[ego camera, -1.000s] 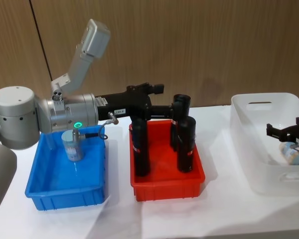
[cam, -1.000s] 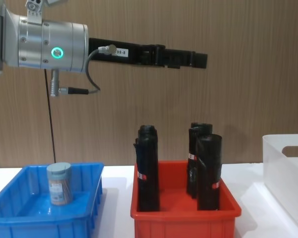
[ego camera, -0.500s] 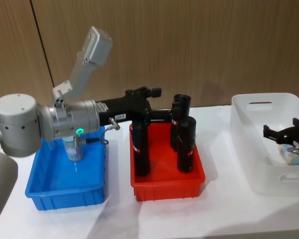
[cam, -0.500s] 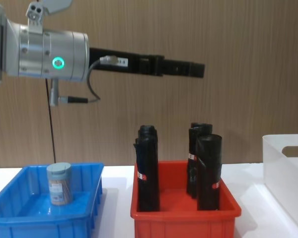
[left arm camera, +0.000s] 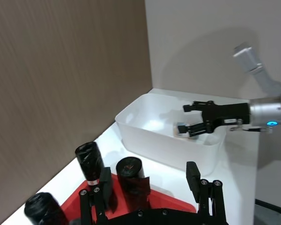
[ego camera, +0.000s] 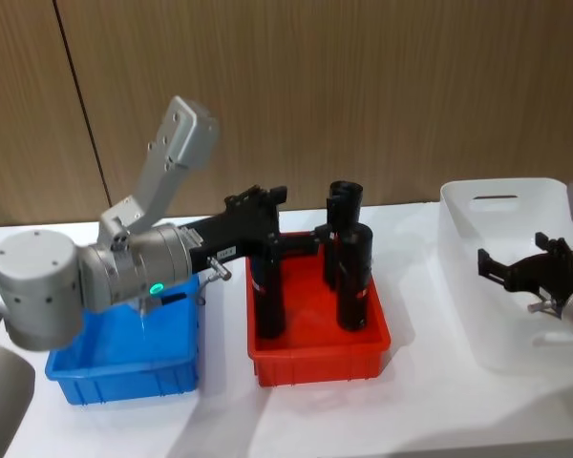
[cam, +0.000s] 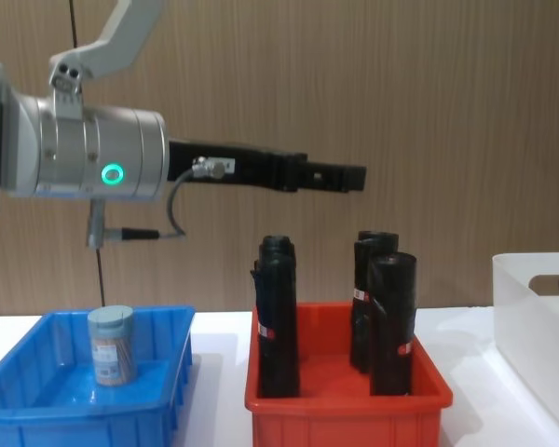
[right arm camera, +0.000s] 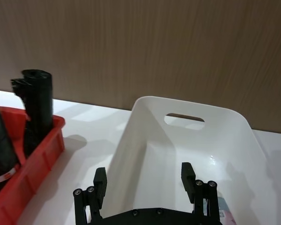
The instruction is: Pick the cotton swabs from the blue box and place them into the white box.
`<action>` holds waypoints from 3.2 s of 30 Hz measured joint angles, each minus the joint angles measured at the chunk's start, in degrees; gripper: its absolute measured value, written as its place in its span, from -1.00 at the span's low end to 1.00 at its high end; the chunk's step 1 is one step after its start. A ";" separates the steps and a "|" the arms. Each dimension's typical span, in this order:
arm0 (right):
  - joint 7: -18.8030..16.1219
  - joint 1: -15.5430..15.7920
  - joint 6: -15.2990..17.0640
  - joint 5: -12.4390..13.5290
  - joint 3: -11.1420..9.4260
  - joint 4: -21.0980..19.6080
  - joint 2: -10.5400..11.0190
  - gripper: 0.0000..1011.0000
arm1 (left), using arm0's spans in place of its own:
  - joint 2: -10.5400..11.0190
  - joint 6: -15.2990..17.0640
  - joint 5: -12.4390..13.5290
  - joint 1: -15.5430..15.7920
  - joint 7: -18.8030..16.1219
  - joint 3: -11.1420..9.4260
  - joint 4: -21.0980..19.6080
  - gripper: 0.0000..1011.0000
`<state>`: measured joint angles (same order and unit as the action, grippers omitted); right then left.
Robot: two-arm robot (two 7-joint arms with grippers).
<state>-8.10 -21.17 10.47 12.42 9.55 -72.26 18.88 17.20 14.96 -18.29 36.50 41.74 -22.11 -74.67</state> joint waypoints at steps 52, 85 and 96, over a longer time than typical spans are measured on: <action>4.32 22.02 -8.53 4.08 3.42 -28.98 0.45 0.98 | 4.44 -13.25 6.38 -21.51 -38.53 -3.71 -17.36 0.98; 2.72 20.90 -8.49 4.05 3.23 -27.42 0.20 0.98 | 4.69 -14.18 6.81 -22.91 -41.12 -3.91 -18.52 0.98; -3.26 16.57 -8.24 4.80 2.84 -21.80 -0.66 0.98 | 4.69 -14.16 6.80 -22.92 -41.11 -3.91 -18.50 0.98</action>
<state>-11.36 -4.61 2.23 17.22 12.39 -94.05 18.23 21.89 0.80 -11.49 13.59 0.63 -26.02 -93.17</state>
